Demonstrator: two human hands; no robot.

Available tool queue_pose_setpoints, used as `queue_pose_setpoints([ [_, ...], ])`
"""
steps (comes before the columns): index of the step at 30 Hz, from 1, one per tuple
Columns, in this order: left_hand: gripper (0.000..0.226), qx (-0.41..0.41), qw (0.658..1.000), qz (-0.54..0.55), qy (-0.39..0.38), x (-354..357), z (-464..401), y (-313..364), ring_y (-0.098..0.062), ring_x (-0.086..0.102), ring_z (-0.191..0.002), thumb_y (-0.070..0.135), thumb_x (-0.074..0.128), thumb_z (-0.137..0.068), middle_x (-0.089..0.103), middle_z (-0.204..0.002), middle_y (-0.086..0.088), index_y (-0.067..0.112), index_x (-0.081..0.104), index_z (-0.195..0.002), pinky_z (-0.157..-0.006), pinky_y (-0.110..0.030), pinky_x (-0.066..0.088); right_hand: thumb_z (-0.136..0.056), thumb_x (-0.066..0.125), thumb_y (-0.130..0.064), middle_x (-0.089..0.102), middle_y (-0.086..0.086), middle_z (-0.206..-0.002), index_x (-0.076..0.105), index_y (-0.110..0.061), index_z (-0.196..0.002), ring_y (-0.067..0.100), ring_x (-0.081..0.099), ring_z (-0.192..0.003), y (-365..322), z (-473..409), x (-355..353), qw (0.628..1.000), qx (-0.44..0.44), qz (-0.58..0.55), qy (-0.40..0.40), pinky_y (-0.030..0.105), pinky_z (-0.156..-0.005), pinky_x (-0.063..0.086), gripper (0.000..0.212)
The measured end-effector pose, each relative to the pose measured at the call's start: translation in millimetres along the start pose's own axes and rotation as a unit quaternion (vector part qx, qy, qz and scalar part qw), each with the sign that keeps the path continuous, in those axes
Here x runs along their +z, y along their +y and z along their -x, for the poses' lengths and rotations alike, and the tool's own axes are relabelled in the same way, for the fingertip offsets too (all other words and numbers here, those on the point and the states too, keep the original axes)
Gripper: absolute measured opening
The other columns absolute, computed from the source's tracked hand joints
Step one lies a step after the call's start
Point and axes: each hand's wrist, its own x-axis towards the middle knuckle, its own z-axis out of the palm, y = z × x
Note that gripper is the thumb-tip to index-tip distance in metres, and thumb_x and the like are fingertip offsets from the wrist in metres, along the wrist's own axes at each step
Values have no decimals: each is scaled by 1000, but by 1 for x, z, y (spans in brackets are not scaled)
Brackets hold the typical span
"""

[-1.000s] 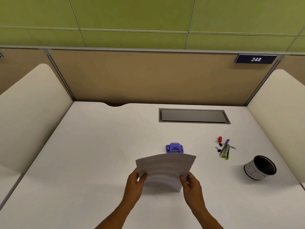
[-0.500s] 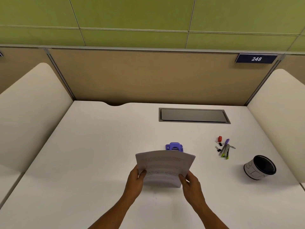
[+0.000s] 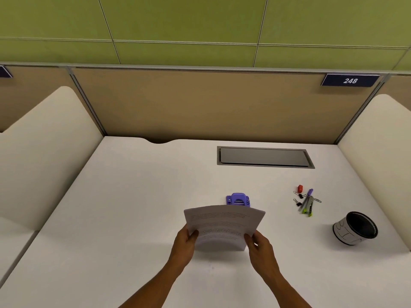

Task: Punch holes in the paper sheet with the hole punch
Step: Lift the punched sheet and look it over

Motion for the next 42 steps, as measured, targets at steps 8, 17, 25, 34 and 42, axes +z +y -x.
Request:
queue_pose_setpoints([
  [8,24,48,998,21,26,-12,0,16,-6,65,-101,12,51,-100,71,-105,12,31,63,-109,-82,-17,48,-105,44,-18,74,-16,-105,67,-27,-114,0,66,-96,-26,-2,-15,999,-39,2,-8,10,-75,49,26],
  [17,17,67,994,73,37,-32,1,21,-14,73,-93,22,51,-100,75,-103,4,21,64,-110,-77,-28,61,-103,49,-25,76,-2,-98,69,-15,-106,18,72,-86,-42,-2,-1,995,-26,-87,-44,25,-66,56,23],
  [25,17,17,991,114,72,-53,-1,3,-24,75,-89,22,55,-99,78,-98,-1,17,70,-106,-84,-46,61,-101,55,-25,77,0,-107,67,-15,-114,21,75,-94,-35,-9,19,988,36,-119,-86,47,-87,60,20],
  [34,13,-30,981,153,116,-88,6,-20,-22,76,-81,11,67,-91,79,-94,-5,13,71,-103,-72,-36,60,-101,56,-25,77,2,-104,67,-17,-111,25,75,-92,-36,-20,56,988,78,-99,-93,54,-89,58,17],
  [42,7,-38,977,136,161,-109,2,-30,-24,76,-82,16,69,-90,79,-90,-2,19,74,-94,-76,-40,61,-101,55,-27,78,0,-102,68,-20,-109,24,75,-89,-45,-20,86,986,84,-93,-107,52,-86,60,16],
])
